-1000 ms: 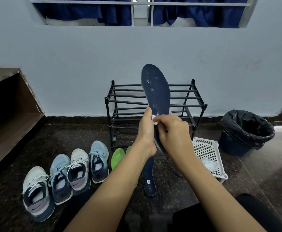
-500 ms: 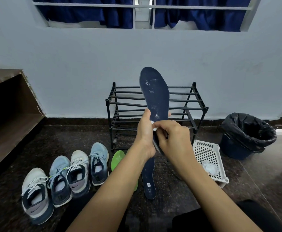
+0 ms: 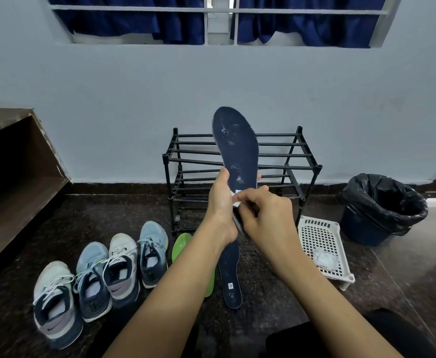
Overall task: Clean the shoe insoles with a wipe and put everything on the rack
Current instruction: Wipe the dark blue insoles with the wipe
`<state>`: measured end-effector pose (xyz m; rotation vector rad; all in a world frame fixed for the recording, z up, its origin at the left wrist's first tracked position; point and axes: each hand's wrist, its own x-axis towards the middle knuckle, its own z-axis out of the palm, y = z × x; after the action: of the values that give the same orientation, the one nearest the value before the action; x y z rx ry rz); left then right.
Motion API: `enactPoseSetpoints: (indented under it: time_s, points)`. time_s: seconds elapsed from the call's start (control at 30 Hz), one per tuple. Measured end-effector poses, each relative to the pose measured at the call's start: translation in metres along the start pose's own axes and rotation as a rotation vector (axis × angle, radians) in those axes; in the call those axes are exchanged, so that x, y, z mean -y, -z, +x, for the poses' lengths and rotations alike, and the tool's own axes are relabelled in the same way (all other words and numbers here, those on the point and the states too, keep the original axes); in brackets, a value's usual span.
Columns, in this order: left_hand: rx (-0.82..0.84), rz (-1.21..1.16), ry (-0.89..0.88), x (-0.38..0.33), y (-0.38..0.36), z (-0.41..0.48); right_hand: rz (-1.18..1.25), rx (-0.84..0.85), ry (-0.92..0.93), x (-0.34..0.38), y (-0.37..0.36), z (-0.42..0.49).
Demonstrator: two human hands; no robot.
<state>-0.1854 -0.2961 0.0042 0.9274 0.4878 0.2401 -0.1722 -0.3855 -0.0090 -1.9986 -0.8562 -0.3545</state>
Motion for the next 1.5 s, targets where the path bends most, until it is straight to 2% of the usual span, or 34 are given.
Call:
enactPoseSetpoints:
  time_s: [0.23,0.5,0.73,0.83,1.03,1.27,1.5]
  points:
    - [0.032,0.004,0.059,0.011,-0.008,-0.003,-0.024,-0.128,0.026,-0.008,-0.001,0.01]
    - [-0.011,-0.028,0.069,0.002,-0.002,0.001,0.02,-0.014,0.017,-0.002,-0.001,0.0]
    - [0.008,-0.017,0.079,0.012,-0.01,-0.003,-0.166,-0.066,0.065,-0.013,-0.001,0.011]
    - [0.004,-0.01,0.078,0.011,-0.011,-0.002,-0.168,-0.061,0.065,-0.012,0.0,0.011]
    - [-0.014,-0.029,0.024,0.001,-0.004,0.005,-0.145,0.068,0.054,-0.005,-0.002,0.003]
    - [0.025,-0.031,0.056,0.013,-0.012,0.004,-0.272,-0.081,0.072,-0.016,0.001,0.013]
    - [0.0,-0.028,0.084,0.012,-0.008,0.009,-0.286,0.014,0.034,-0.011,-0.003,0.004]
